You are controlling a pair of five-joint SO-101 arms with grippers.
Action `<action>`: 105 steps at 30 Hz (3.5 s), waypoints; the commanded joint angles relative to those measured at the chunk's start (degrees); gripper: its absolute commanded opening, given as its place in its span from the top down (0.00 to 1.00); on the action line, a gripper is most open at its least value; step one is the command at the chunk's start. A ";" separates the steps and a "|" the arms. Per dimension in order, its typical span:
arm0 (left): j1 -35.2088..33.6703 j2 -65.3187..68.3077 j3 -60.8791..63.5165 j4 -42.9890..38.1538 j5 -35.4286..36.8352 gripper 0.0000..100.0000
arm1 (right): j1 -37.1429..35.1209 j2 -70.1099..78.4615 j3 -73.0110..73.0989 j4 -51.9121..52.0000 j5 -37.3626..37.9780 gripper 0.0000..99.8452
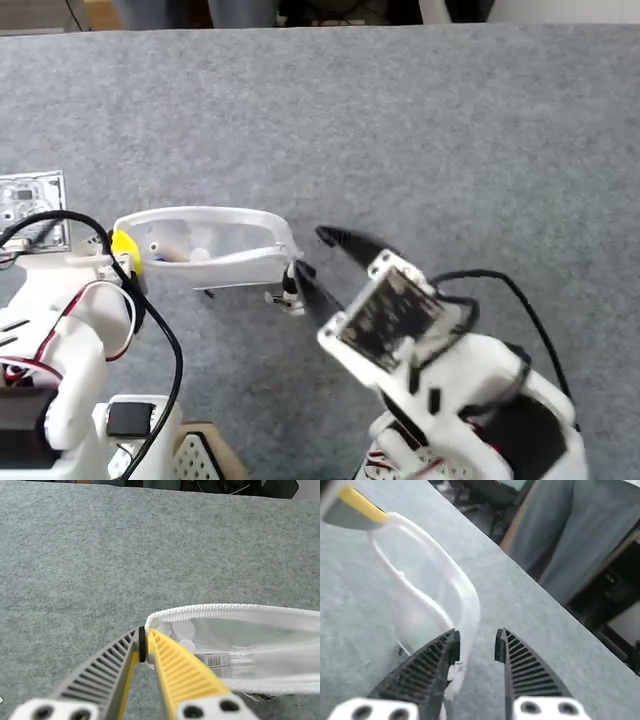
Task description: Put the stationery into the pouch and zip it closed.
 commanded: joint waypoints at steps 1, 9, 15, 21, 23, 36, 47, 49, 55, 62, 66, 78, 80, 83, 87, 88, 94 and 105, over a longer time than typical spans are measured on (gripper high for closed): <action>2.51 1.49 4.00 1.05 -1.85 0.97 | 1.67 -0.22 3.21 -8.97 0.62 0.87; 6.02 1.41 3.91 1.67 -1.85 0.97 | 1.49 -0.04 7.96 -17.23 0.62 0.87; 7.34 1.41 3.91 1.32 -1.85 0.97 | -0.18 -0.04 10.51 -17.14 0.18 0.87; 9.01 1.41 3.91 1.23 -1.85 0.97 | -3.60 -0.04 14.20 -17.49 0.18 0.87; 9.01 1.41 3.91 1.23 -1.93 0.97 | -3.60 -0.04 15.52 -17.41 0.18 0.87; 9.01 1.58 3.91 -0.26 -1.93 0.97 | -3.16 -0.66 3.30 -5.71 0.18 0.87; 9.01 1.49 6.37 -0.26 -1.93 0.97 | 10.73 -0.22 6.81 17.76 0.18 0.87; 9.01 1.58 6.37 -0.26 -1.93 0.97 | 10.73 -0.22 12.79 15.82 0.18 0.87; 9.01 1.58 6.37 -0.26 -1.85 0.97 | 8.26 -0.66 18.68 14.59 0.18 0.87; 9.01 1.76 6.37 -0.26 -1.85 0.97 | 1.14 -0.31 22.90 3.08 -2.81 0.87; 8.84 1.76 6.37 -0.26 -1.85 0.97 | 1.14 -0.22 29.85 -7.47 -8.26 0.87; 8.92 1.85 6.37 -0.26 -1.85 0.97 | 1.41 -0.75 36.53 -14.24 -8.70 0.90; 8.84 1.93 6.37 -0.26 -1.85 0.97 | 1.41 -0.75 36.09 -14.33 -8.26 0.98; 8.84 1.93 6.37 -0.26 -1.85 0.97 | 1.41 -0.75 34.86 -14.33 -8.26 0.97; 8.75 1.93 6.46 -0.18 -1.85 0.97 | 1.41 -0.75 31.25 -14.24 -8.26 0.99; 8.75 1.93 6.64 -0.18 -1.85 0.97 | 1.41 -0.75 30.02 -14.15 -8.26 0.99; 8.92 1.76 7.96 -0.35 -1.85 0.97 | 1.23 -0.75 20.79 -11.78 -8.26 0.99; 9.01 1.85 7.96 -0.35 -1.93 0.97 | 1.14 -0.31 4.26 -8.35 -8.26 0.99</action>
